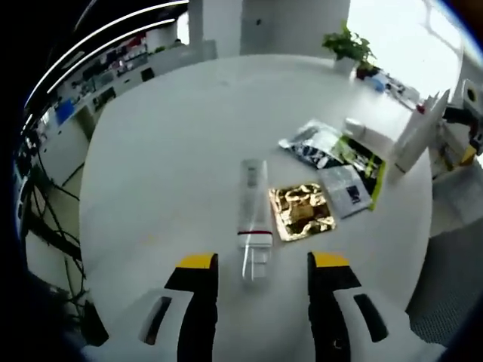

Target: Arrange the skincare products in the storage area until every visible bottle or jar stands upright without overlapping.

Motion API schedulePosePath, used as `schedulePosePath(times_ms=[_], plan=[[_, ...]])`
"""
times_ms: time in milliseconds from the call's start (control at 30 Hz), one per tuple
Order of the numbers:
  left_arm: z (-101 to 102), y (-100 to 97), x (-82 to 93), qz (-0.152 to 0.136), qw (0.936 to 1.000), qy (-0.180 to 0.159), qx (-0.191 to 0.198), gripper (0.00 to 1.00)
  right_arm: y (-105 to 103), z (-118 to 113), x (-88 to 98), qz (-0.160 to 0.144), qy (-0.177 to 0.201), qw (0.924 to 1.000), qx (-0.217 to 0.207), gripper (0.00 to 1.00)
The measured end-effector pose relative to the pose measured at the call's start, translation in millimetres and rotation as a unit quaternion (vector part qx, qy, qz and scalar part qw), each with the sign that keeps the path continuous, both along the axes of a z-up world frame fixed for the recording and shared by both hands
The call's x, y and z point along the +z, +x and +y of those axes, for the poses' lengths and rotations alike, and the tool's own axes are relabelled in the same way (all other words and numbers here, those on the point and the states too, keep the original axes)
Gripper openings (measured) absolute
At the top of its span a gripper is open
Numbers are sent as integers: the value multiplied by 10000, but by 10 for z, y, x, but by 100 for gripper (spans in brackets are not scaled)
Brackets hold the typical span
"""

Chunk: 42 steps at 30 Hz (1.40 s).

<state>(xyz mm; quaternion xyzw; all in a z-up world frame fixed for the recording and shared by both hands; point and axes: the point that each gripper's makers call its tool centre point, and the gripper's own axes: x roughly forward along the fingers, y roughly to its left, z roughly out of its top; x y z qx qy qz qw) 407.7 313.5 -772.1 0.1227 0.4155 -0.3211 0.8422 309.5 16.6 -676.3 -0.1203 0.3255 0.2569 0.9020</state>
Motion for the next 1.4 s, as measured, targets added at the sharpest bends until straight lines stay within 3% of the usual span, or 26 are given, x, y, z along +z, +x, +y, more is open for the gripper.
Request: schedulePosePath(times_ms=[233,467,567,667,967,1100,1400], plan=[[23,37,-33,-18,9998,-37,188,33,2,-26,-11,21,4,10000,-41,100],[29,29,-98,-75,9997,204,61,22,-9,-49,-31,28,13,9999,-97,100],[21,45,-90,-64,9998,115,145,21,-12,-61,-43,44,2,9999,-106,100],[39,78,-92,-199,9995,205,147,17,-23,-52,-51,45,5,9999,-92,100],[33,109,-86,-301,9991,89,295,16,-51,-57,-27,-17,57,9999,-123,100],[37,110,-75,-224,9983,-129,528,15,-73,-71,-28,-27,77,9999,-152,100],[28,74,27,-316,9983,-143,466,14,-107,-57,-13,-62,104,9998,-147,100]])
